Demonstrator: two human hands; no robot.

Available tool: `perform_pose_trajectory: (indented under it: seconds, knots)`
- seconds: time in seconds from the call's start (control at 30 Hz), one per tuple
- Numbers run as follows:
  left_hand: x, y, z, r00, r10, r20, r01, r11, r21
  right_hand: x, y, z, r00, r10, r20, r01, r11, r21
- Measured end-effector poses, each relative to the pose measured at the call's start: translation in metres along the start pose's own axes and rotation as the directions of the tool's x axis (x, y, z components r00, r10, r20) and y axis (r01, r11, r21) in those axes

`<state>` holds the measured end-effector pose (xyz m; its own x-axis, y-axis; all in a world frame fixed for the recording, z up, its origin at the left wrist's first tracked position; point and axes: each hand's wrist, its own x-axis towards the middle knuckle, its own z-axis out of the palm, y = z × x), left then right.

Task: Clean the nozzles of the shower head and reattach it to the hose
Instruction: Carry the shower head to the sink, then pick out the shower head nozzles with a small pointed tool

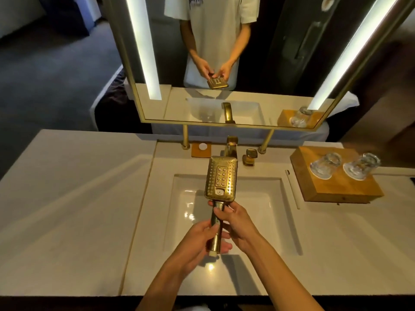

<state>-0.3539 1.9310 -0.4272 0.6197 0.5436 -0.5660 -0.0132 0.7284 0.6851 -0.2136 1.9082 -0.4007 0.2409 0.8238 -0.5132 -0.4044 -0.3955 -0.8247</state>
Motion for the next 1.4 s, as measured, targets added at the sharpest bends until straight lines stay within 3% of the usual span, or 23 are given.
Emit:
perform_pose_trajectory:
  seconds: [0.17,0.3,0.4,0.47,0.57,0.7,0.77,0.87,1.03,1.1,1.17,1.4]
  knots:
    - [0.014,-0.003,0.000,1.000,0.020,0.022,-0.020,1.000,-0.008,0.010,0.003,-0.010,0.998,0.034,0.047,-0.034,0.999,0.000]
    - [0.024,-0.011,-0.001,0.998,0.031,-0.062,-0.027,0.998,0.065,0.024,-0.012,-0.053,0.994,0.083,0.068,-0.071,0.984,-0.164]
    - [0.028,-0.016,-0.007,0.996,0.016,-0.090,-0.008,0.996,0.087,0.042,-0.021,-0.116,0.984,-0.016,-0.179,-0.039,0.953,-0.300]
    - [0.032,-0.021,-0.006,0.989,-0.004,-0.145,0.011,0.999,0.049,0.058,-0.029,-0.165,0.910,-0.135,-0.393,-0.047,0.906,-0.420]
    - [0.036,-0.029,-0.001,0.975,0.001,-0.223,-0.001,1.000,0.000,0.084,-0.041,-0.219,0.813,-0.317,-0.489,-0.138,0.711,-0.690]
    - [0.041,-0.039,0.011,0.961,0.045,-0.271,-0.046,0.999,0.003,0.111,-0.051,-0.246,0.851,-0.305,-0.429,-0.336,0.313,-0.888]
    - [0.042,-0.042,0.016,0.958,0.066,-0.279,-0.059,0.998,0.031,0.119,-0.052,-0.250,0.881,-0.249,-0.401,-0.346,0.239,-0.907]
    - [0.041,-0.046,0.018,0.956,0.064,-0.287,-0.053,0.998,0.047,0.131,-0.047,-0.257,0.901,-0.172,-0.399,-0.352,0.251,-0.902]
    - [0.041,-0.050,0.020,0.948,0.024,-0.317,-0.033,0.999,-0.024,0.132,-0.047,-0.257,0.886,-0.166,-0.433,-0.392,0.229,-0.891]
    - [0.038,-0.049,0.020,0.946,-0.006,-0.324,-0.010,0.999,-0.050,0.132,-0.050,-0.255,0.865,-0.201,-0.460,-0.403,0.268,-0.875]
    - [0.035,-0.046,0.017,0.940,-0.044,-0.338,0.032,0.999,-0.042,0.132,-0.051,-0.253,0.890,-0.199,-0.411,-0.352,0.272,-0.895]
    - [0.028,-0.039,0.000,0.926,-0.095,-0.365,0.148,0.981,0.121,0.099,-0.035,-0.236,0.957,-0.119,-0.263,-0.154,0.560,-0.814]
